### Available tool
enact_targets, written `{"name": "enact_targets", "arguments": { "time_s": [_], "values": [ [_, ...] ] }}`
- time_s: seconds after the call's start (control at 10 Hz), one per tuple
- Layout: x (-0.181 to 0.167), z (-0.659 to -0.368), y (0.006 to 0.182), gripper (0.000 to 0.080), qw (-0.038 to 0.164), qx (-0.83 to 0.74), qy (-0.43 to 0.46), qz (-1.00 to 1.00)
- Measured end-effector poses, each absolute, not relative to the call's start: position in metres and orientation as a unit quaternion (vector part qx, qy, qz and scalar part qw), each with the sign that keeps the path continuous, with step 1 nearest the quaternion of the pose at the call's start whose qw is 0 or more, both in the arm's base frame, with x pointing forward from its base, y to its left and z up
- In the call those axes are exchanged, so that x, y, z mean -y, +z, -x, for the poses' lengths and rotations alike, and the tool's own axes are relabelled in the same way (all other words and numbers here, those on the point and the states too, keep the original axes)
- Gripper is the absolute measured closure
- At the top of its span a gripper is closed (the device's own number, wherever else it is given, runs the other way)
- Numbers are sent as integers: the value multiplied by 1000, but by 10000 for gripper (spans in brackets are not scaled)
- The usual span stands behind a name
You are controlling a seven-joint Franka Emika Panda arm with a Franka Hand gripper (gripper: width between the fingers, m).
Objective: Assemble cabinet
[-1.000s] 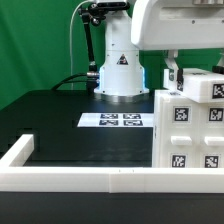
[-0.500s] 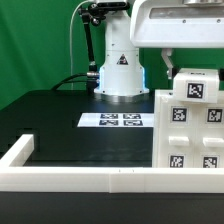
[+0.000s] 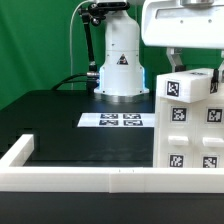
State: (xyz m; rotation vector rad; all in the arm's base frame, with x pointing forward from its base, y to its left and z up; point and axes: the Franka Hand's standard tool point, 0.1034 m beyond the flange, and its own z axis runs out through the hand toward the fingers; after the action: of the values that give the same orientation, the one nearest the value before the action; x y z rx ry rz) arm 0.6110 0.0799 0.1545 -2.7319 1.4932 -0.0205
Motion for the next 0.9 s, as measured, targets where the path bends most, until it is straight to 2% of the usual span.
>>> {"name": "enact_targets", "arguments": {
  "time_s": [0.4,0.9],
  "values": [
    [-84,-611,154,245,21,-688,-1,726],
    [-83,-612,155,245,22,-807,4,590]
  ]
}}
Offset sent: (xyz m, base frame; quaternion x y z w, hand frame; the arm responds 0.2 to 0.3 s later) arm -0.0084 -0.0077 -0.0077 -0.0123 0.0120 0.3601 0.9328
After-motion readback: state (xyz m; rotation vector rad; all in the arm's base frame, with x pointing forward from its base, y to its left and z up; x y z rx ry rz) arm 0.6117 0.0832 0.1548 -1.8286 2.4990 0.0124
